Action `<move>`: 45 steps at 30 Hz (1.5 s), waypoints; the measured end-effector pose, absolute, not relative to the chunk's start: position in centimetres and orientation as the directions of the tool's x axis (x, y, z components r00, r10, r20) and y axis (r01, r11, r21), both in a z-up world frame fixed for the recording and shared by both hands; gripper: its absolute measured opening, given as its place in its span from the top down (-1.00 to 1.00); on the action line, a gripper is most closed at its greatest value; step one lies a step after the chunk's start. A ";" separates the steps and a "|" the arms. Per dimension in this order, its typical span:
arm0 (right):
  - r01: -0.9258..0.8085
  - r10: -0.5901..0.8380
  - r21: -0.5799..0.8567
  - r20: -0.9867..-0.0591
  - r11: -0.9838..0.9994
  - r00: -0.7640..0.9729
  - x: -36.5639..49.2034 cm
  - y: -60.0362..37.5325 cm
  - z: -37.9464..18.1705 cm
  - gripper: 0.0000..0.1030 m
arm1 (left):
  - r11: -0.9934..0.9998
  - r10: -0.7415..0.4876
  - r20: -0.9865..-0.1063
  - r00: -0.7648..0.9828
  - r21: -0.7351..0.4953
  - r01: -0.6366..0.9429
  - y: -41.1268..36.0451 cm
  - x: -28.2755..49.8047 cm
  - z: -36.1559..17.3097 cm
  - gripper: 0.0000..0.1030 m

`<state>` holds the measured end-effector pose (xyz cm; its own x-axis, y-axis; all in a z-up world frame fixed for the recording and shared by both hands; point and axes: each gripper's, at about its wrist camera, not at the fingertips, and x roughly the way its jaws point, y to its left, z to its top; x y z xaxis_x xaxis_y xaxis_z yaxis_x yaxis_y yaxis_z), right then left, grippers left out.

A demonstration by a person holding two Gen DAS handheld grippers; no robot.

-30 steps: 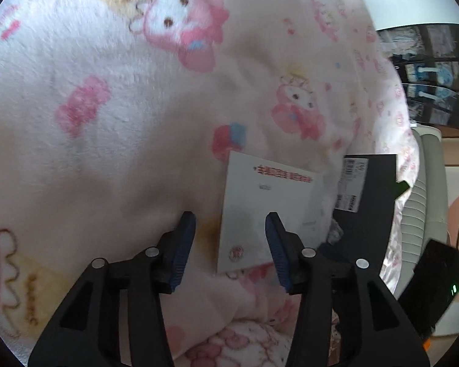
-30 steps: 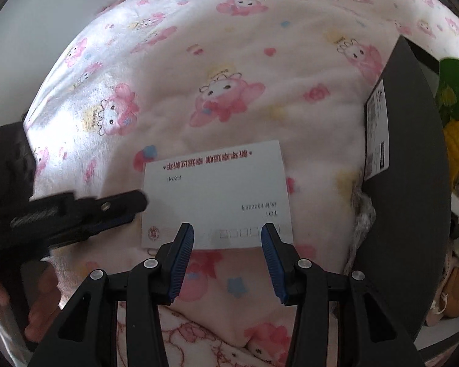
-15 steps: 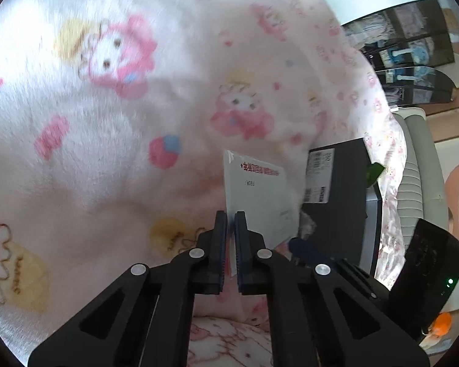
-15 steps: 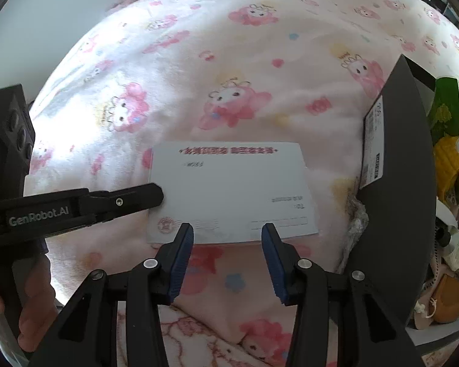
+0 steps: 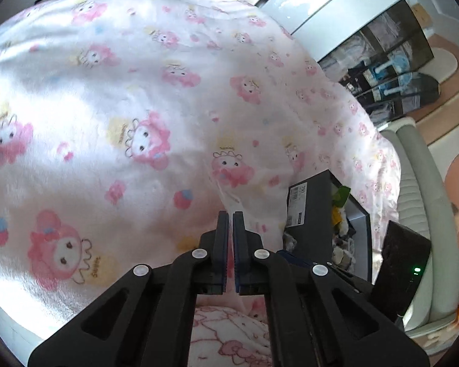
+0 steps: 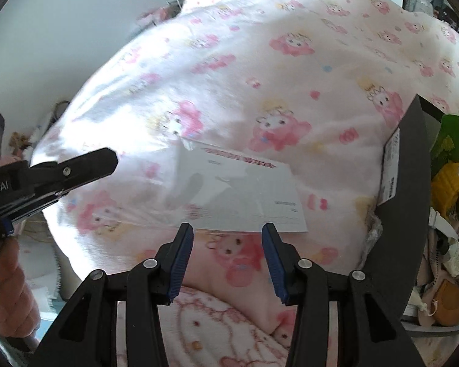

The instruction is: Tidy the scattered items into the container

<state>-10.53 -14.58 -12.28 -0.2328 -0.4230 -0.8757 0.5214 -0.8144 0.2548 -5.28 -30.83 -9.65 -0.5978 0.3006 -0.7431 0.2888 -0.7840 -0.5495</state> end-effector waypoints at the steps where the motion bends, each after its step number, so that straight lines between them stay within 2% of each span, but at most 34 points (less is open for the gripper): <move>1: 0.521 -0.436 0.267 -0.869 -0.810 -0.233 -10.5 -14.5 -12.0 0.18 | -0.791 0.289 -0.756 -0.588 -0.535 0.298 -30.9 -5.6 -9.9 0.99; 7: 0.500 -0.371 0.217 -0.899 -0.839 -0.233 -11.5 -13.6 -14.1 0.17 | -0.745 0.345 -0.796 -0.498 -0.555 0.371 -31.8 -6.6 -15.3 0.91; 12: 0.443 -0.316 0.200 -0.926 -0.874 -0.206 -13.4 -12.6 -17.0 0.17 | -0.717 0.337 -0.840 -0.425 -0.521 0.462 -33.8 -5.8 -20.1 0.57; 15: 0.412 -0.306 0.204 -0.931 -0.888 -0.199 -14.8 -12.4 -17.7 0.17 | -0.692 0.324 -0.838 -0.439 -0.526 0.494 -35.2 -4.4 -20.7 0.48; 19: 0.409 -0.267 0.161 -0.939 -0.898 -0.215 -17.7 -13.5 -18.3 0.16 | -0.673 0.290 -0.834 -0.470 -0.527 0.519 -37.1 -3.2 -20.4 0.47; 22: 0.396 -0.216 0.128 -0.959 -0.909 -0.186 -19.6 -14.3 -19.7 0.16 | -0.645 0.353 -0.789 -0.503 -0.595 0.480 -37.7 -3.2 -20.7 0.29; 27: 0.342 -0.248 0.199 -0.963 -0.918 -0.105 -20.7 -14.2 -21.8 0.12 | -0.638 0.404 -0.777 -0.483 -0.617 0.460 -37.4 -4.4 -22.3 0.28; 35: 0.434 -0.401 0.351 -0.916 -0.830 -0.027 -18.8 -16.1 -20.4 0.11 | -0.631 0.420 -0.771 -0.480 -0.628 0.456 -36.9 -5.2 -22.6 0.28; 40: 0.429 -0.333 0.264 -0.938 -0.864 -0.094 -18.9 -15.8 -20.3 0.11 | -0.627 0.400 -0.782 -0.478 -0.613 0.480 -37.1 -5.2 -22.8 0.28; 45: 0.441 -0.414 0.371 -0.910 -0.817 -0.001 -17.6 -17.0 -20.7 0.10 | -0.667 0.387 -0.805 -0.449 -0.581 0.467 -35.6 -6.3 -22.5 0.28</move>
<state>-17.61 -17.02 -20.66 -0.0010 -0.4143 -0.9101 0.4409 -0.8171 0.3715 -6.32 -35.65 -22.46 -0.4491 0.3867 -0.8055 0.4670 -0.6670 -0.5806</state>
